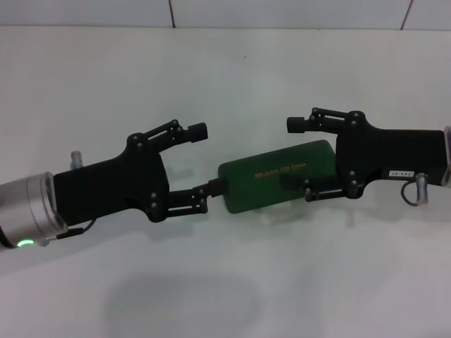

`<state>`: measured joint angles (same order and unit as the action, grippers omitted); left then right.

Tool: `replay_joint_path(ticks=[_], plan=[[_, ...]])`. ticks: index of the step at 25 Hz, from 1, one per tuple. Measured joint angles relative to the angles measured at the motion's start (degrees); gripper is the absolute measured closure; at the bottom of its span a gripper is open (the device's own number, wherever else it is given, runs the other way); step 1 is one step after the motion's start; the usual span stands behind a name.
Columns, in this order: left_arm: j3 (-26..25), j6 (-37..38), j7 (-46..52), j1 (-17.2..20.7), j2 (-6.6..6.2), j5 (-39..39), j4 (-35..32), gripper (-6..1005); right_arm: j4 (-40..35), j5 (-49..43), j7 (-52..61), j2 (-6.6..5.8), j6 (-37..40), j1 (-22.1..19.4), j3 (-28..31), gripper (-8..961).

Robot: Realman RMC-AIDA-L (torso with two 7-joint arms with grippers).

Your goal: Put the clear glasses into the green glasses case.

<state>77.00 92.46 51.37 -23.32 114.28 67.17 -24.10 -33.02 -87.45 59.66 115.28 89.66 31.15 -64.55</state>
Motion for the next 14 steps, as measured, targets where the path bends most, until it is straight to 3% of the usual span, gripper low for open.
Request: replay_joint_path(ticks=[3,14], plan=[[-0.78,0.0,-0.01,0.02,-0.04,0.01,0.01,116,0.27,0.02,-0.39,0.02,-1.12,-0.18,-0.03,89],[-1.27,0.03,-1.42,0.03,0.1,0.13,0.04,120,0.44,0.28,-0.8,0.47,-1.79,-0.59,-0.42,90]])
